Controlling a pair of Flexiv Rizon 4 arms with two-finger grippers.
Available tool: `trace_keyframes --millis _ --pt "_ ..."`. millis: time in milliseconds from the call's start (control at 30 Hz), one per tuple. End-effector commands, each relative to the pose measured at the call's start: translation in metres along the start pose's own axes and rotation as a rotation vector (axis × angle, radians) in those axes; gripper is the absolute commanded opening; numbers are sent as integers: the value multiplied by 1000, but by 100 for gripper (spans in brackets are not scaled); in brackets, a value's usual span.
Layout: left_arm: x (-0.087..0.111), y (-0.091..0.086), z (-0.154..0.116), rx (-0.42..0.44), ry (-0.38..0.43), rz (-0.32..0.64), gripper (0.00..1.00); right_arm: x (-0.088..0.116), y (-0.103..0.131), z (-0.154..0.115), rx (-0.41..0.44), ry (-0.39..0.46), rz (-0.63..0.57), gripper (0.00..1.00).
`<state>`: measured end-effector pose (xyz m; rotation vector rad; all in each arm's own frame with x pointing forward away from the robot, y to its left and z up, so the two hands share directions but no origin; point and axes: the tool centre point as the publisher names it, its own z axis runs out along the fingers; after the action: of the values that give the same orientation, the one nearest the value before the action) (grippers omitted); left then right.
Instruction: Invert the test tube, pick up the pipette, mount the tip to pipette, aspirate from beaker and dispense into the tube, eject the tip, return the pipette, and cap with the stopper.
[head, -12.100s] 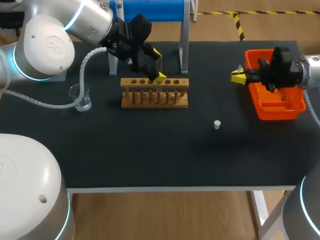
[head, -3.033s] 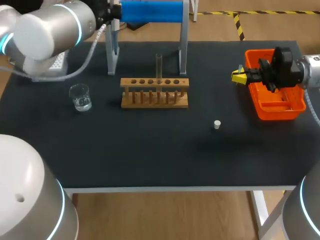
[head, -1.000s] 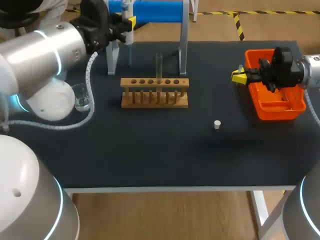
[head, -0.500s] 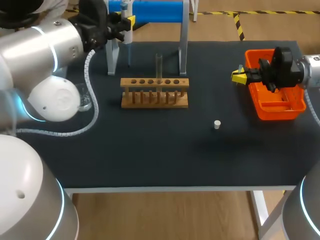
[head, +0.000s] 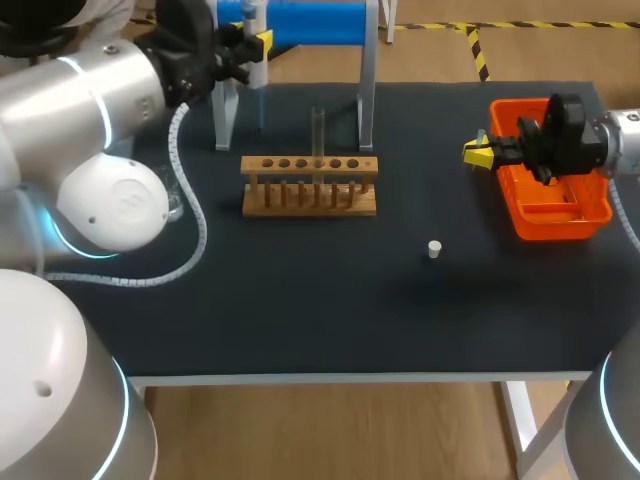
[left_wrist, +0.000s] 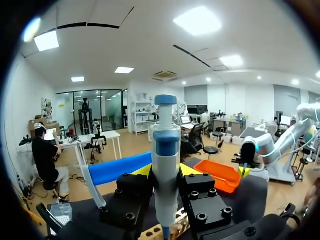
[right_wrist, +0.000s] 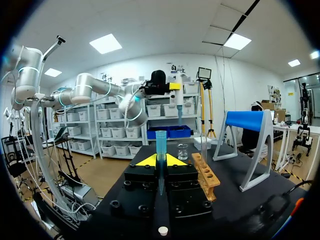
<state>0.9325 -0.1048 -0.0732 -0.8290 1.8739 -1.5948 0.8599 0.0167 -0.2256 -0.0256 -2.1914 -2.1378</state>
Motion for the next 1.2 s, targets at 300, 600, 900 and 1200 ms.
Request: trace_keyframes --millis 300,600,900,1200 --pt "2 -11 -22 4 848 28 0 0 0 -1 2 1 0 0" --pt "-1 -9 -26 -41 953 42 0 0 0 -1 2 1 0 0" --pt "-30 4 -21 -119 654 100 0 0 0 -1 2 1 0 0" --pt "-51 13 -12 -126 385 110 0 0 0 -1 2 1 0 0"
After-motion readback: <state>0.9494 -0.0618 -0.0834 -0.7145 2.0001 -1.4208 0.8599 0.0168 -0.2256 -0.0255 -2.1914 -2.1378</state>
